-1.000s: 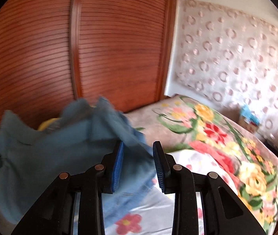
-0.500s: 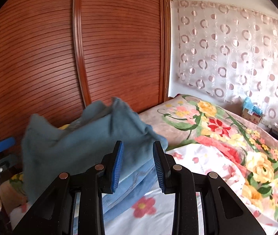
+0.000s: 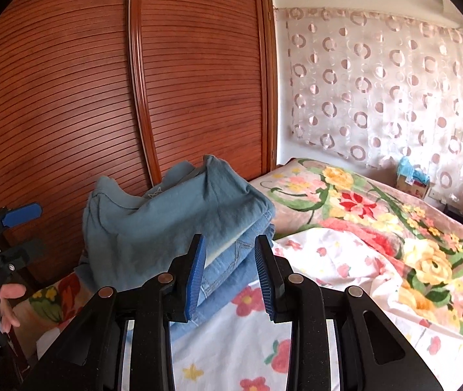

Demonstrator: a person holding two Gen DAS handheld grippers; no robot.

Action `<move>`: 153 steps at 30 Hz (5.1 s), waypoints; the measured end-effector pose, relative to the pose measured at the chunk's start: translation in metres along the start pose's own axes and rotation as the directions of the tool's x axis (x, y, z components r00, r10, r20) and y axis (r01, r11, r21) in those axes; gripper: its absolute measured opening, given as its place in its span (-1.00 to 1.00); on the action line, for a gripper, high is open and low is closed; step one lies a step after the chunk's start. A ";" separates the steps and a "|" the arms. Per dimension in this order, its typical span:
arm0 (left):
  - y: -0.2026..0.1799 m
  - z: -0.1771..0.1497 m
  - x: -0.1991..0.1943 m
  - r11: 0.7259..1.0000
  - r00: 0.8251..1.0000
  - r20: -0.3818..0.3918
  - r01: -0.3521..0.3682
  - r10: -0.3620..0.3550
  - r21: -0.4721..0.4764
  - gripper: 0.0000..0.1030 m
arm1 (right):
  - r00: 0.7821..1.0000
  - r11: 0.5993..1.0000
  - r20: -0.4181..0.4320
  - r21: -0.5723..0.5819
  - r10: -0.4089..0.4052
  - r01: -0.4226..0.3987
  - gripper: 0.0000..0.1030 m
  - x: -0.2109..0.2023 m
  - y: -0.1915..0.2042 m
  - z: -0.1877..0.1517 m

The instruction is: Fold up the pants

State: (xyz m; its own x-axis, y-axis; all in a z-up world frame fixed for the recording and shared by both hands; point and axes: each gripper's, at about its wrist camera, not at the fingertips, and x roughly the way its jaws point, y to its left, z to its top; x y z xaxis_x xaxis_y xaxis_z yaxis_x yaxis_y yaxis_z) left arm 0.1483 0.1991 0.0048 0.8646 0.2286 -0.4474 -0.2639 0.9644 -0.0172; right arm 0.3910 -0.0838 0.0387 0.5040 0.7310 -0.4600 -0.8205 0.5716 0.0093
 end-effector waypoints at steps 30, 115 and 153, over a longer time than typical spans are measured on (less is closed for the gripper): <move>-0.072 -0.017 -0.039 0.986 0.987 -0.035 0.158 -0.156 0.060 0.67 | 0.985 0.982 0.028 0.091 -0.170 0.167 0.19 -0.115 0.048 -0.064; -0.156 -0.017 -0.161 0.956 0.963 0.036 0.262 -0.269 0.135 0.67 | 0.823 0.806 0.099 0.298 -0.559 0.512 0.74 -0.280 0.193 -0.115; -0.153 -0.019 -0.160 0.956 0.963 0.039 0.259 -0.267 0.136 0.67 | 0.819 0.803 0.102 0.294 -0.565 0.518 0.74 -0.283 0.191 -0.119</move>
State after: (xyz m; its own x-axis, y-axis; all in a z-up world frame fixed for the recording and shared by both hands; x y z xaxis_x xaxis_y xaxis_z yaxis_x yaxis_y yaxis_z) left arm 0.0421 0.0122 0.0626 0.9198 -0.0319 -0.3912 0.0299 0.9995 -0.0113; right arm 0.0596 -0.2259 0.0654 0.9038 0.3136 -0.2911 -0.3189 0.9473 0.0304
